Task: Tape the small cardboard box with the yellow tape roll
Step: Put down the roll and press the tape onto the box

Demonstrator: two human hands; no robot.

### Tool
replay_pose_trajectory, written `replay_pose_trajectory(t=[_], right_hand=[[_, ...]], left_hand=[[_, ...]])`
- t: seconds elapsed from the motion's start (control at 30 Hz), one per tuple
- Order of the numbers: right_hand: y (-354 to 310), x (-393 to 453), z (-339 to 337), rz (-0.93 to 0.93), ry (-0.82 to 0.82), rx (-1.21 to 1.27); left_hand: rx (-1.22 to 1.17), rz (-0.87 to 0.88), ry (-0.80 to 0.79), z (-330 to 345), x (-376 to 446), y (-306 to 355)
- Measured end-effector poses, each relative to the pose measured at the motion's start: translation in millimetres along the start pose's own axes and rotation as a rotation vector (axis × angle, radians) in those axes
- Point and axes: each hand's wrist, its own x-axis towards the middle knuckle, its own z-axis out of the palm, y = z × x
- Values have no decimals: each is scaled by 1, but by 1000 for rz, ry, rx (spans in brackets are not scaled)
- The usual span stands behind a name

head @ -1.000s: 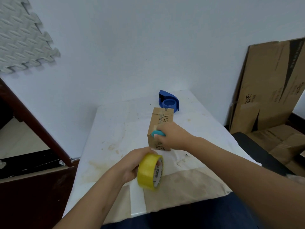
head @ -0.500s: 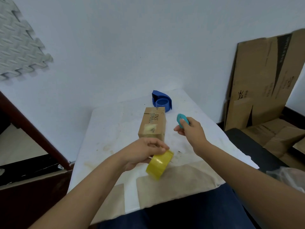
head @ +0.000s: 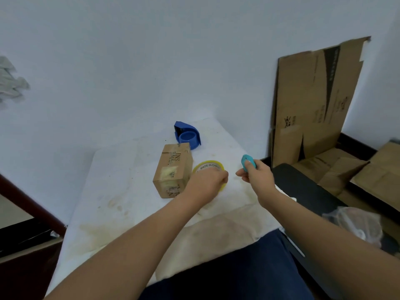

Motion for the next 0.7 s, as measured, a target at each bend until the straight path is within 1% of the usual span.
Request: replay_pose_trajectory(t=[0.13,0.23,0.3,0.33,0.4,0.43,0.5,0.57,0.63,0.7], right_hand=[[3,0,3,23,3,49],[4,-1,7,41,-12,78],[3,0,12,54,9,132],[2,0,15,66,23,179],[-5,0,20,87,34,280],[-10,-1,22,91,29,324],[-18,-4,28,91,-10,392],[-24,-7,36,95,-64,426],[-25,-12,47,94,-106,418],[-25,-20,59,77,-119,341]], left_hand=[[-47,-42,-117,11,4,1],[-217,-111,-192,8,3,-3],[-247,-84,-204,0,-1,-2],[-211,-60,-174,-6,-5,-1],[-141,-32,-55,-18,-16,-2],[-133,-20,15,-24,-22,-5],[-192,-24,120,-36,-35,-18],[-273,-96,187,-47,-46,-38],[-313,-208,240,-56,-56,-62],[-388,-333,234,-60,-68,-83]])
